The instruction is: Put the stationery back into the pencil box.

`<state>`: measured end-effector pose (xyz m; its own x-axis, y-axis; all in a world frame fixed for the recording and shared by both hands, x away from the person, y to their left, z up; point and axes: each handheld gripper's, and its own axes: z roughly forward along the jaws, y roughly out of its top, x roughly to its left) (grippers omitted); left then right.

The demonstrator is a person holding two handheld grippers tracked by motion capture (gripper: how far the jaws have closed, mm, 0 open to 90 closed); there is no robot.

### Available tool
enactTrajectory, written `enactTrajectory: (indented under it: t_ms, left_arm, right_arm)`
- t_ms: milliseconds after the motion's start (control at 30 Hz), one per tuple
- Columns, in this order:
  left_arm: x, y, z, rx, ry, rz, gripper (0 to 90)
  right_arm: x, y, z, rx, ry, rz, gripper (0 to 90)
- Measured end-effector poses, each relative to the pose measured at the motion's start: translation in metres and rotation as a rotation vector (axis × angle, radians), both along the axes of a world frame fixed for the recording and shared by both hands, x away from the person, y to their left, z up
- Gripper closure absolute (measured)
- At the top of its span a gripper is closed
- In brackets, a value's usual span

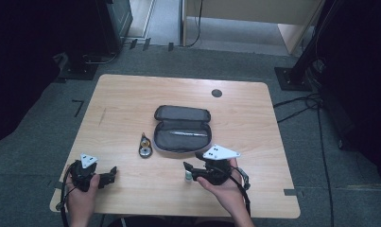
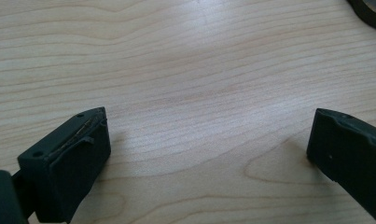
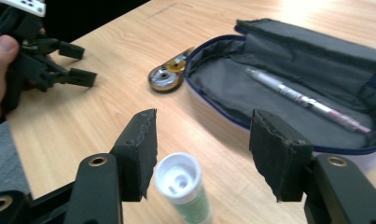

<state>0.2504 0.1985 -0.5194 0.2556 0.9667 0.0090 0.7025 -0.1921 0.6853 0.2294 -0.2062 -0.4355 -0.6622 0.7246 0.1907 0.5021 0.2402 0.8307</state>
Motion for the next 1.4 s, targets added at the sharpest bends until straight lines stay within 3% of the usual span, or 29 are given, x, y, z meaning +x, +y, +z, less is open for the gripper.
enactTrajectory:
  t_ms: [367,800,933,1400]
  left_arm:
    - [0.000,0.000,0.000,0.000,0.000,0.000,0.0]
    - [0.000,0.000,0.000,0.000,0.000,0.000,0.0]
    - [0.000,0.000,0.000,0.000,0.000,0.000,0.0]
    - [0.000,0.000,0.000,0.000,0.000,0.000,0.0]
  right_arm:
    - [-0.010,0.005,-0.014,0.011,0.036,0.025,44.9]
    - [-0.015,0.010,-0.030,-0.072,0.016,0.001,53.5]
    - [-0.016,0.010,-0.030,-0.095,-0.020,-0.010,65.8]
    - [-0.006,0.003,-0.013,-0.062,-0.035,-0.062,66.3]
